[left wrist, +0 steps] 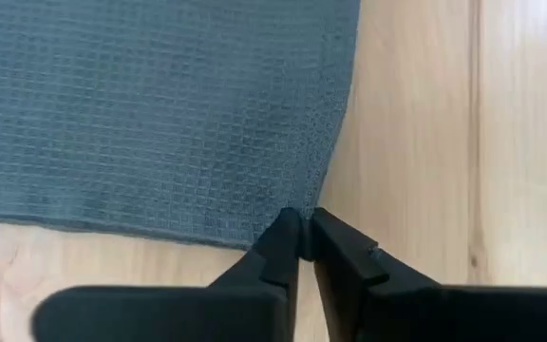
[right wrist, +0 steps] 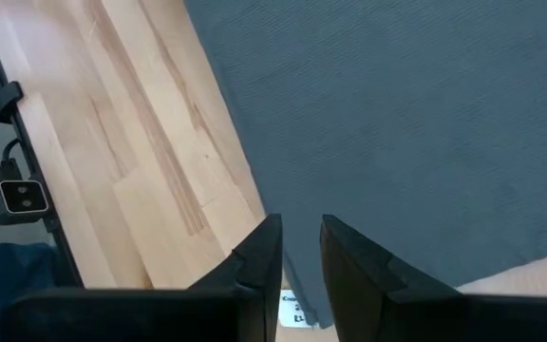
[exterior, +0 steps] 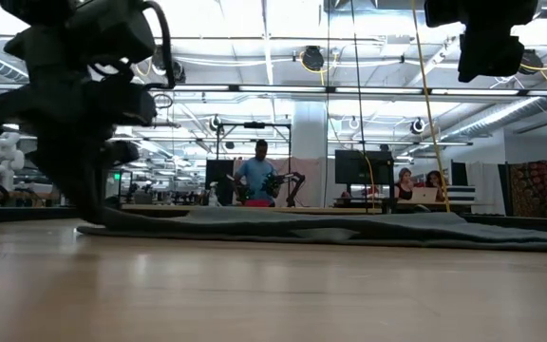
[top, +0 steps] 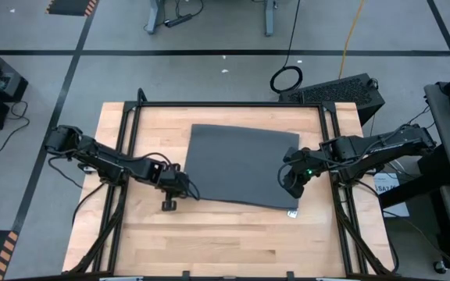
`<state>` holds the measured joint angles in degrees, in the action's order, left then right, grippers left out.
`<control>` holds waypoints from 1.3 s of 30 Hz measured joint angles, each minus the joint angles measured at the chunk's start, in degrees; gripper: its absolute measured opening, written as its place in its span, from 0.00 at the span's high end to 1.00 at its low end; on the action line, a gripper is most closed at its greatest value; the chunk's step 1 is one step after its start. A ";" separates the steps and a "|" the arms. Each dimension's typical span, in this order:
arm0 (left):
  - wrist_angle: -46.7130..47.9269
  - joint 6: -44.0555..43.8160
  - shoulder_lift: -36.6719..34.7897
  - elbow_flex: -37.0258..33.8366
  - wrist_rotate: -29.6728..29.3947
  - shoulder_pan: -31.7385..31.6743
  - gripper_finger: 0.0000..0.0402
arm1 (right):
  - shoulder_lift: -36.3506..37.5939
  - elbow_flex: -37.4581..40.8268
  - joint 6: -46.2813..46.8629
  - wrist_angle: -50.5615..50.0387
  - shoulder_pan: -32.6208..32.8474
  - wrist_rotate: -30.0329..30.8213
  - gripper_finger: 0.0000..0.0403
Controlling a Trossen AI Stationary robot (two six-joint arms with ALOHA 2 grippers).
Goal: Roll towel
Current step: Fold the gray towel on the center of table
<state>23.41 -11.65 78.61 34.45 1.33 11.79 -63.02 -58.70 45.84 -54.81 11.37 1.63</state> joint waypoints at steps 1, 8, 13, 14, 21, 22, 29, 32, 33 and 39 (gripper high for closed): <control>0.00 -0.02 0.00 -0.33 0.02 0.11 0.88 | 0.00 0.00 0.00 0.08 0.01 0.00 0.84; 1.75 -5.61 -1.49 0.66 3.97 0.36 0.70 | 0.00 0.00 0.27 0.36 0.00 -0.04 0.84; 6.37 -14.11 -6.03 4.23 6.05 0.24 0.54 | 0.00 0.00 3.17 1.80 0.01 2.54 0.85; 7.04 -15.74 -7.11 4.85 5.82 0.24 0.52 | 0.00 0.00 2.77 2.53 -0.02 2.64 0.87; 10.02 -25.45 -13.60 7.31 2.44 -1.73 0.46 | -0.24 1.77 0.83 4.65 -2.13 2.97 0.99; 10.04 -25.70 -14.06 7.33 2.13 -2.45 0.46 | -0.24 2.70 0.81 5.28 -2.47 2.96 0.99; 10.87 -31.18 -15.37 7.35 1.57 -5.95 0.45 | -0.24 10.12 2.77 13.53 -5.64 -0.19 0.99; 9.99 -33.95 -15.50 7.35 0.75 -5.98 0.45 | -0.24 11.37 6.70 14.19 -6.96 -0.35 0.99; 9.67 -34.33 -15.47 7.35 -0.57 -5.99 0.45 | -0.24 11.41 8.15 14.17 -7.31 -0.33 0.99; -1.34 -26.74 -11.08 5.90 -11.76 -9.71 0.45 | -0.24 11.41 17.30 15.95 -9.53 3.78 0.99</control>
<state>22.07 -38.39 67.53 40.35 -10.43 2.08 -63.26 -47.29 63.14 -38.86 1.84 5.41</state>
